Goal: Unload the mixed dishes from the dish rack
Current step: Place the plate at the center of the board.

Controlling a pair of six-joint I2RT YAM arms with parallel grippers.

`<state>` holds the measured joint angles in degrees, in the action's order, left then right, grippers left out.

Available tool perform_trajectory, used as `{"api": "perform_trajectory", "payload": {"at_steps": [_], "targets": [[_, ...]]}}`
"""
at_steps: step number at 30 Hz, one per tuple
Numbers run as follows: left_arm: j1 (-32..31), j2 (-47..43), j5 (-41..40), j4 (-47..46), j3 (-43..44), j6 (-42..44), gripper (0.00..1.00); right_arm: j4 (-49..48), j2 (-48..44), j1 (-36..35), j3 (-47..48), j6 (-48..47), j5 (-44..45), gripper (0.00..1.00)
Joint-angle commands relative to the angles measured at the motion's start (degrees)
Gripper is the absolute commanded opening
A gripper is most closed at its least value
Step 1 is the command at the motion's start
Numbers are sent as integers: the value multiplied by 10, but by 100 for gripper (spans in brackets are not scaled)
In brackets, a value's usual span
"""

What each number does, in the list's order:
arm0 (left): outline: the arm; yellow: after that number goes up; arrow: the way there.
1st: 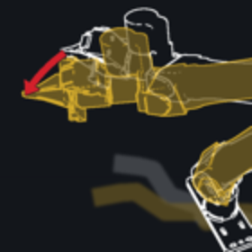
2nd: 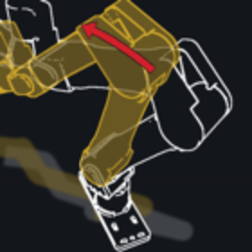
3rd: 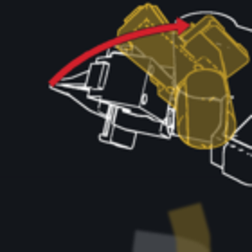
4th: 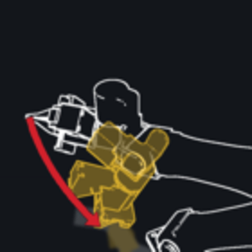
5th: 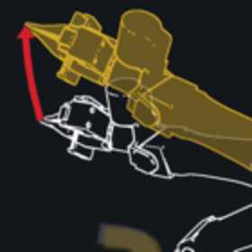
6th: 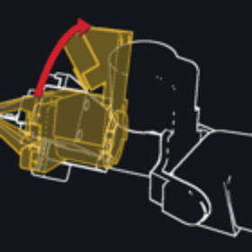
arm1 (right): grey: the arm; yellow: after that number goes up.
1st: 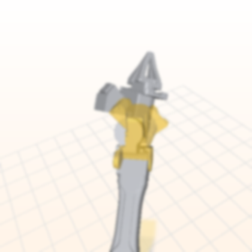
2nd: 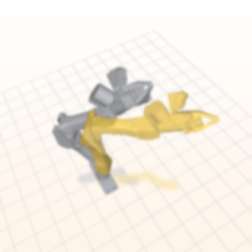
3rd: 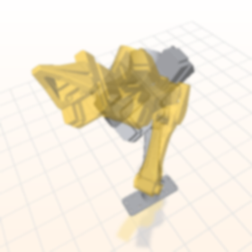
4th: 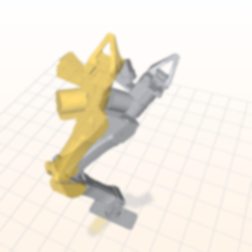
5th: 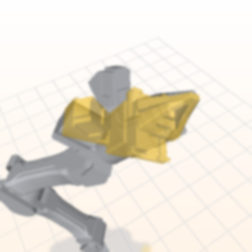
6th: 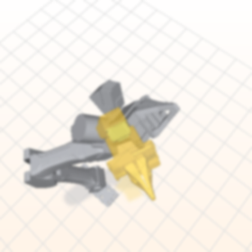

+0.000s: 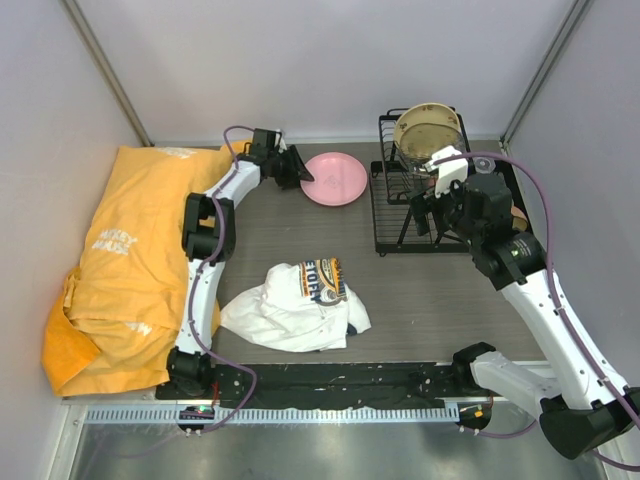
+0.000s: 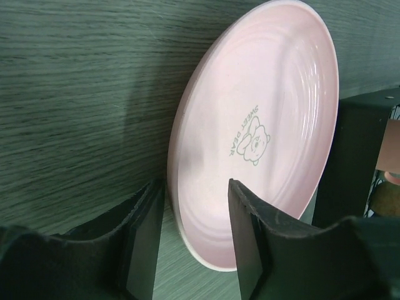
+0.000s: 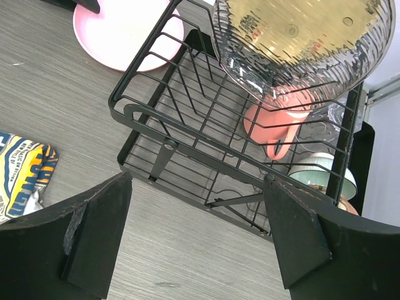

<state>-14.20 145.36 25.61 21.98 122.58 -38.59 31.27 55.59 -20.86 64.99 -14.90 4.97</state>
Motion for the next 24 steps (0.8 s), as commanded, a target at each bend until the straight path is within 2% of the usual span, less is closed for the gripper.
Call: {"api": "perform_trajectory", "payload": {"at_steps": [1, 5, 6, 9, 15, 18, 24], "targets": [[2, -35, 0, -3, -13, 17, 51, -29, -15, 2, 4, -11, 19, 90], [3, -61, -14, 4, -35, 31, 60, -39, -3, 3, 22, -42, 48, 90], [3, -67, -17, 7, -40, 33, 68, -41, 5, 3, 27, -50, 59, 90], [5, -105, -26, 5, -68, 49, 80, -45, 20, 3, 60, -86, 73, 90], [8, -179, -42, 38, -101, 99, 96, -57, 74, 2, 137, -189, 103, 90], [8, -222, -55, 59, -123, 137, 100, -64, 115, 3, 167, -232, 129, 90], [10, -284, -66, 111, -150, 203, 100, -81, 166, 4, 185, -271, 143, 88]]}}
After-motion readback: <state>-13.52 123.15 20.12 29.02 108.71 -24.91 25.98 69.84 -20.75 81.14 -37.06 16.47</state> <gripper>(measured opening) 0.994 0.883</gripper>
